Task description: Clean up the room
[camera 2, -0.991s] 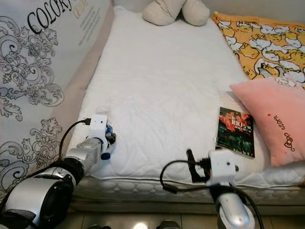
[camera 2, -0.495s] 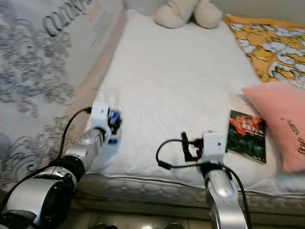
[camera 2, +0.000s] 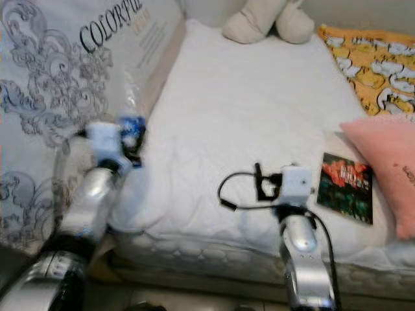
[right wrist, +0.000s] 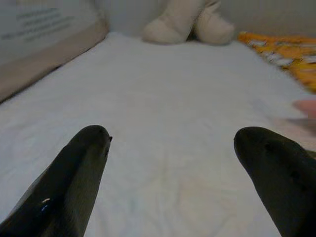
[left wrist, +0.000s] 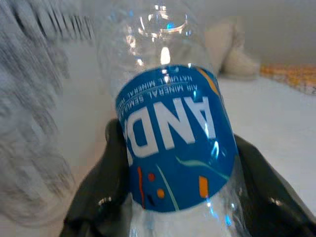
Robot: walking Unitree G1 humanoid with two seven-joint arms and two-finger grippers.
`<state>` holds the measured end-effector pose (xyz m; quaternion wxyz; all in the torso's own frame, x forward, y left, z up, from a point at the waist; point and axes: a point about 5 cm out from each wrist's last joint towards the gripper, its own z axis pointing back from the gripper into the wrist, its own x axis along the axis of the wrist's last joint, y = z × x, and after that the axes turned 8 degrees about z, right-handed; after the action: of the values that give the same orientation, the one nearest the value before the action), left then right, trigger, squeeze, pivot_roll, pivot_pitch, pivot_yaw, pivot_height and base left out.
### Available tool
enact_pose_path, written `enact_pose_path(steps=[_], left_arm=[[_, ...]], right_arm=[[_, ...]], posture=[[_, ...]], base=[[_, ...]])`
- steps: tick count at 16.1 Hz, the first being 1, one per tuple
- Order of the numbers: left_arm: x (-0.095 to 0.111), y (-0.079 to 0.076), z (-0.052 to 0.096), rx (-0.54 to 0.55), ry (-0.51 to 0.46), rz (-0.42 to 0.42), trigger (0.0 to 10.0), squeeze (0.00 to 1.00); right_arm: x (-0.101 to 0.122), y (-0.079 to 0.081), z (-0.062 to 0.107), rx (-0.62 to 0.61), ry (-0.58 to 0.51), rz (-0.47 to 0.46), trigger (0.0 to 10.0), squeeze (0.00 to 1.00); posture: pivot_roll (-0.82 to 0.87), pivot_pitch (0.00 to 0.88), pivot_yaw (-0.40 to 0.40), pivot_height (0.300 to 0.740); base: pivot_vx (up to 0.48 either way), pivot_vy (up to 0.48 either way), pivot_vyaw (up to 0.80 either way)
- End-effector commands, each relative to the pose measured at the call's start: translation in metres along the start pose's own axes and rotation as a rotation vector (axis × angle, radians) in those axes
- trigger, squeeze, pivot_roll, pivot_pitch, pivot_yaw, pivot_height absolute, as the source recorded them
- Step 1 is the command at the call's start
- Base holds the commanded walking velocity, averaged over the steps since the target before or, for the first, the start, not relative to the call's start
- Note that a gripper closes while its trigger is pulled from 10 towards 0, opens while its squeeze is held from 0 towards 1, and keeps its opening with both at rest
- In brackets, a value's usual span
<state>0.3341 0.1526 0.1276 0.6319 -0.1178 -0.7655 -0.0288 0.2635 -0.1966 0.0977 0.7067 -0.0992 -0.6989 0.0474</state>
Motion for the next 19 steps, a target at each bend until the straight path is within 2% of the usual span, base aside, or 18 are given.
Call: enact_pose_path(steps=[1,2,4,5,6,7,8,12,16,19], left_arm=[[0.015,-0.011,0.008,-0.094,-0.065,0.0,0.0,0.0],[0.012,-0.011,0.016,-0.108,-0.048,0.002,0.0,0.0],[-0.014,-0.009,0.045,-0.095,0.059,0.025,0.0,0.0],[-0.019,-0.013,0.049,-0.078,0.08,0.061,0.0,0.0],[-0.016,-0.02,0.047,-0.088,0.065,0.036,0.0,0.0],[-0.015,-0.023,0.045,-0.083,0.064,0.049,8.2,0.0],[-0.014,-0.024,0.044,-0.064,0.069,0.067,10.0,0.0],[-0.01,-0.022,0.045,-0.046,0.073,0.102,10.0,0.0],[-0.013,-0.011,0.05,0.016,0.098,0.123,10.0,0.0],[-0.014,-0.009,0.053,0.01,0.107,0.126,10.0,0.0]], right_arm=[[0.005,-0.004,0.002,-0.034,-0.045,0.014,10.0,0.0],[0.005,-0.003,0.004,-0.03,-0.053,0.02,10.0,0.0],[0.003,0.003,0.013,0.003,-0.064,0.039,10.0,0.0],[0.0,0.005,0.013,0.018,-0.051,0.038,10.0,0.0],[-0.001,0.006,0.012,0.021,-0.046,0.037,10.0,0.0],[0.0,0.007,0.01,0.031,-0.046,0.036,10.0,0.0],[0.0,0.006,0.008,0.042,-0.045,0.041,10.0,0.0],[-0.003,-0.001,0.003,0.036,-0.026,0.038,10.0,0.0],[-0.002,0.001,0.013,0.008,-0.088,-0.006,10.0,0.0],[-0.006,0.005,0.015,0.024,-0.064,-0.008,10.0,0.0]], posture=[[-0.12,0.0,0.079,0.74],[-0.12,0.0,0.081,0.74],[-0.11,0.0,0.068,0.74],[-0.1,0.0,0.055,0.74],[-0.1,0.0,0.045,0.74],[-0.09,0.0,0.03,0.74],[-0.09,0.0,0.016,0.74],[-0.08,0.0,0.003,0.74],[-0.08,0.0,0.007,0.74],[-0.08,0.0,0.014,0.74]], base=[[0.0,0.0,0.0],[0.0,0.0,0.0],[0.0,0.0,0.0],[0.0,0.0,0.0],[0.0,0.0,0.0],[0.0,0.0,0.0],[0.0,-0.48,0.0],[0.0,-0.48,0.0],[0.0,-0.48,0.0],[0.0,-0.48,0.0]])
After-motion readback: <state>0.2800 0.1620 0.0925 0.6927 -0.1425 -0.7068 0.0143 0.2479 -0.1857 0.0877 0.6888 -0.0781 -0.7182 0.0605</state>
